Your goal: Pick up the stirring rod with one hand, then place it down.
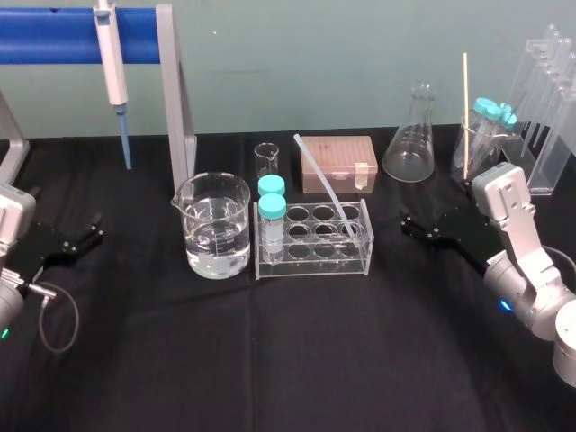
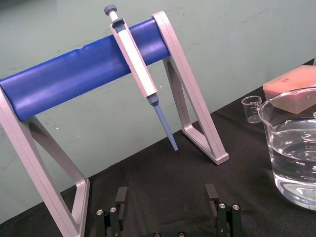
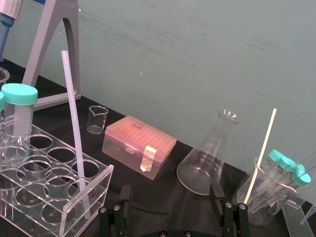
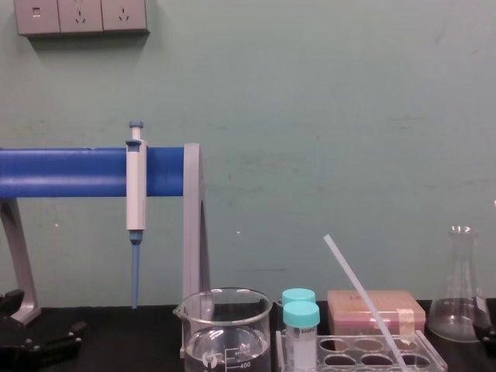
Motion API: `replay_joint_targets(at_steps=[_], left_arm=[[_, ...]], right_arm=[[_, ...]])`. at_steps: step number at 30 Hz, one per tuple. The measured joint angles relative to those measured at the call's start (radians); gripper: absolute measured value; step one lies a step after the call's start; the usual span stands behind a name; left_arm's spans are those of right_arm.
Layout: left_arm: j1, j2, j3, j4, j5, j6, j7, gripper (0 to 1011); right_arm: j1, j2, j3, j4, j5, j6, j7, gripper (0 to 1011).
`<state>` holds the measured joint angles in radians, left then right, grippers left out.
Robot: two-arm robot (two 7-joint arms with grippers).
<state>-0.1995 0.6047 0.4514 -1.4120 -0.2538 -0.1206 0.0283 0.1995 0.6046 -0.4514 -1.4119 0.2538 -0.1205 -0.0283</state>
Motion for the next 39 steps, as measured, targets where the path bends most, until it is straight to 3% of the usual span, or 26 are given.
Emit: replay_joint_targets(at_steps=[39], left_arm=[[0.000,0.000,0.000,0.000,0.000,0.000,0.000,1000]], right_arm=[[0.000,0.000,0.000,0.000,0.000,0.000,0.000,1003]])
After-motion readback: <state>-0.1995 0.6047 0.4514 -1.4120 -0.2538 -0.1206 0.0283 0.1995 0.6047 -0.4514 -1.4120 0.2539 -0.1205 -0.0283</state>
